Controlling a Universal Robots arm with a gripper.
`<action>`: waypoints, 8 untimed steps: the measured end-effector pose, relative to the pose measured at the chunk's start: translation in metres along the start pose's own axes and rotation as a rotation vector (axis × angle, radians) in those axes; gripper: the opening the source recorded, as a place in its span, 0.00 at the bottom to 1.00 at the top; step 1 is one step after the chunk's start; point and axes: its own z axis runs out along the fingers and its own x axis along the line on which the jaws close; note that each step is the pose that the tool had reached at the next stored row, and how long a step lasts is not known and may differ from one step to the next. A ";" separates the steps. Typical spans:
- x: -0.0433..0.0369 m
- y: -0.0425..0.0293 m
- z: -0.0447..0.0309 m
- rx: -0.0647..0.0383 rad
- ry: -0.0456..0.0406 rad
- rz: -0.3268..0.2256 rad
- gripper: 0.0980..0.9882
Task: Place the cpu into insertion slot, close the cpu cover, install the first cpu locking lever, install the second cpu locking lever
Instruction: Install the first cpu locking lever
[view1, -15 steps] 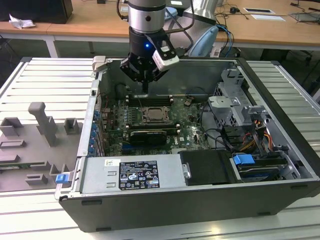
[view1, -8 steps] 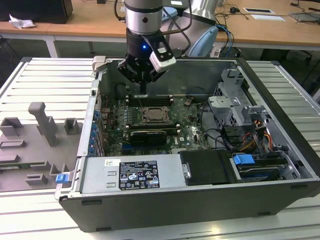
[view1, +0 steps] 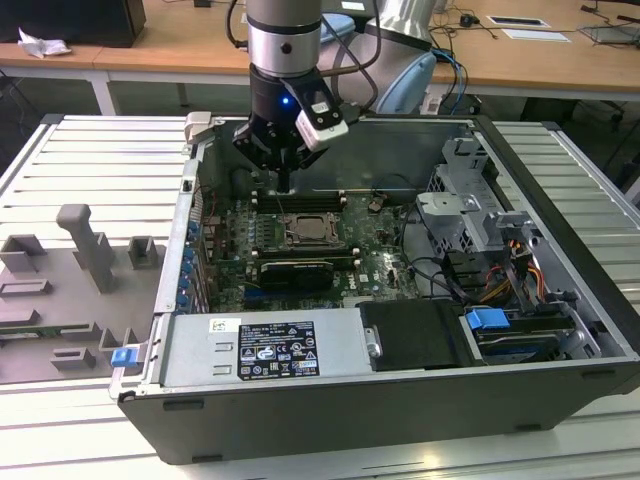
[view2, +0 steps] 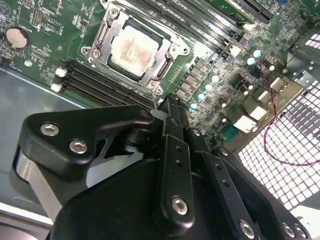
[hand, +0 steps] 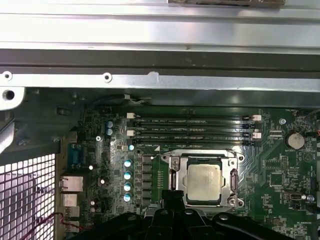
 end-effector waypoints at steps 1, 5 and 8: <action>0.0000 0.0000 0.0003 0.000 -0.0001 0.000 0.01; 0.0030 0.0001 0.0016 0.000 -0.0003 0.000 0.01; 0.0051 0.0000 0.0021 0.000 -0.0002 0.000 0.01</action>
